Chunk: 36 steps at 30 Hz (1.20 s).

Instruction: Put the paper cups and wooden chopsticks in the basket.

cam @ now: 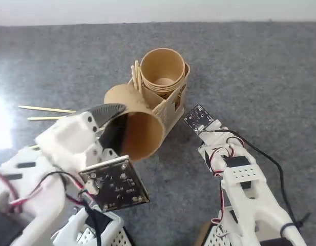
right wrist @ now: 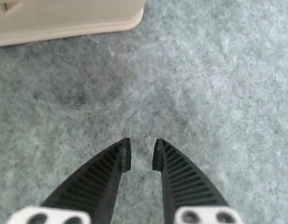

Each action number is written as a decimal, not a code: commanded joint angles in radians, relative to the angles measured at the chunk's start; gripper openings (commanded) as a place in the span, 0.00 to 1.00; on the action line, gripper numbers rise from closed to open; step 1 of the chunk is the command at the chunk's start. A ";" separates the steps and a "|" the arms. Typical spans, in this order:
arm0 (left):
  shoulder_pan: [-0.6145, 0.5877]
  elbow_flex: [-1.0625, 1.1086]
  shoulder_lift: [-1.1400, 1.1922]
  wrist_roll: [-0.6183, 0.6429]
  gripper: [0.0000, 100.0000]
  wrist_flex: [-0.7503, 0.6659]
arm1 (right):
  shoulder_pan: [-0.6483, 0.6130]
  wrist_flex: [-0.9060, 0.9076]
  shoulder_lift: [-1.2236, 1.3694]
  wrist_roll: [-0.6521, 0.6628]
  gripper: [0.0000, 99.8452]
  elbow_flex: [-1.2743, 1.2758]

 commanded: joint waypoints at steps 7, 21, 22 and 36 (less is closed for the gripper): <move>0.049 -0.206 0.296 0.201 0.01 -0.239 | -0.004 -0.021 -0.027 0.012 0.09 -0.008; -0.028 -1.026 1.033 0.368 0.01 0.012 | -0.004 -0.021 -0.027 0.012 0.09 -0.008; -0.041 -1.067 1.065 0.404 0.01 0.026 | -0.004 -0.021 -0.027 0.012 0.09 -0.008; -0.117 -1.092 1.102 0.740 0.01 0.020 | -0.004 -0.021 -0.027 0.012 0.09 -0.008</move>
